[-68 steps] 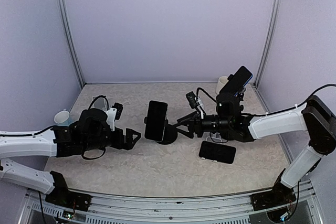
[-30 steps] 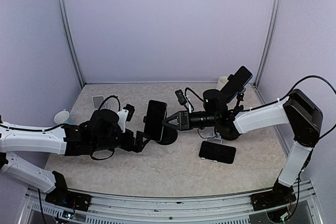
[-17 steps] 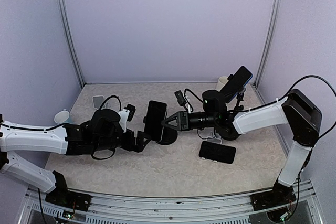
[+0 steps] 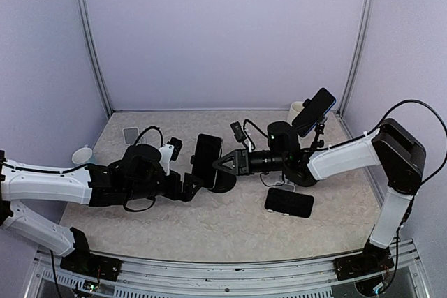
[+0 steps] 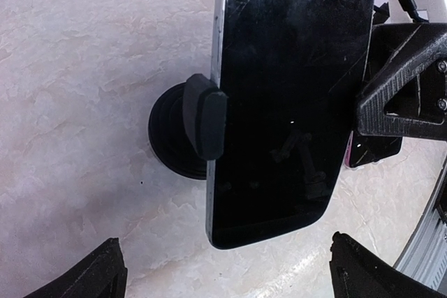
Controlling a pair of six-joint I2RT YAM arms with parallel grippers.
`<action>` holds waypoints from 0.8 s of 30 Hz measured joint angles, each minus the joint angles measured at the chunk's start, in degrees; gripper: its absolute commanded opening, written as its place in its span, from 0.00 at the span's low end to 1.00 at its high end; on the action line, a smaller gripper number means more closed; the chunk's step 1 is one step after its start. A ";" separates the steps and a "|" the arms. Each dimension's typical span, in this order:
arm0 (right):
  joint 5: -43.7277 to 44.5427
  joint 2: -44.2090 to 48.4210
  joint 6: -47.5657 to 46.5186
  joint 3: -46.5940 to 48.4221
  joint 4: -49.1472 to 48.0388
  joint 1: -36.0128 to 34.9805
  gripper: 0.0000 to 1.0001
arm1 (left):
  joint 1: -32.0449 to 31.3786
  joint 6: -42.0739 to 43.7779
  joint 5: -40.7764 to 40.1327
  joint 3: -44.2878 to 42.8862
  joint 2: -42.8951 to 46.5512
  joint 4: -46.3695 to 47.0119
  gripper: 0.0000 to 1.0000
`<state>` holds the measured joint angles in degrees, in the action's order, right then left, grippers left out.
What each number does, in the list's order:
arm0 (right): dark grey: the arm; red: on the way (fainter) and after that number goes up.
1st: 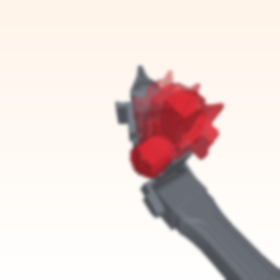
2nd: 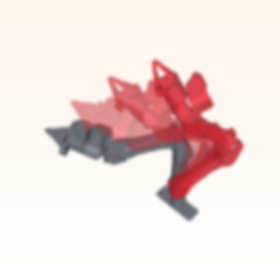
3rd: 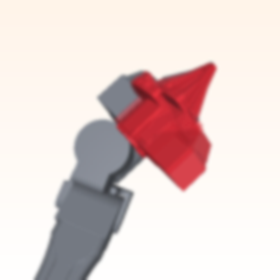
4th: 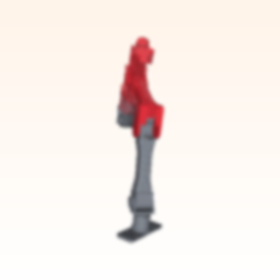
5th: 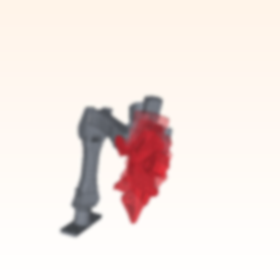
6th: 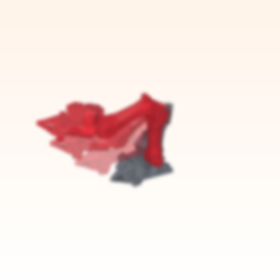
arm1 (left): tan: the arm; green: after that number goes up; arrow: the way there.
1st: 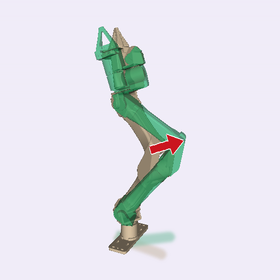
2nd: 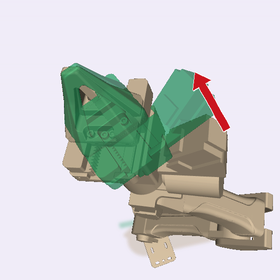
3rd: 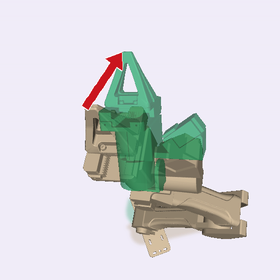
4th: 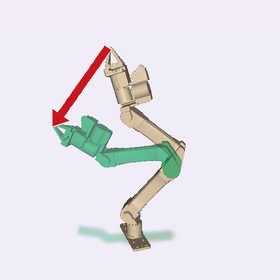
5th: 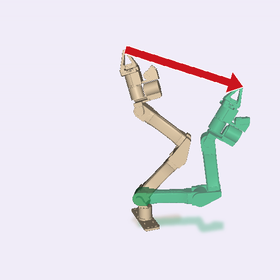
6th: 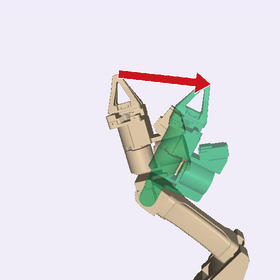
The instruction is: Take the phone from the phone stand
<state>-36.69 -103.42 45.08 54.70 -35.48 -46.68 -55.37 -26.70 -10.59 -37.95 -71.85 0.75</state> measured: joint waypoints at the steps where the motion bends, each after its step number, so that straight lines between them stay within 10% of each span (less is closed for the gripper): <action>1: 0.09 0.00 0.02 0.00 0.02 -0.09 0.29 | 0.00 -0.04 0.04 0.00 -0.04 0.17 0.99; 24: 1.14 0.00 -0.59 0.02 -0.44 -0.35 0.08 | -1.25 -2.60 -0.37 -2.97 -7.87 6.12 0.99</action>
<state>-35.55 -103.42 44.49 54.72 -35.92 -47.03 -56.62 -29.30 -10.96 -40.93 -79.72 6.87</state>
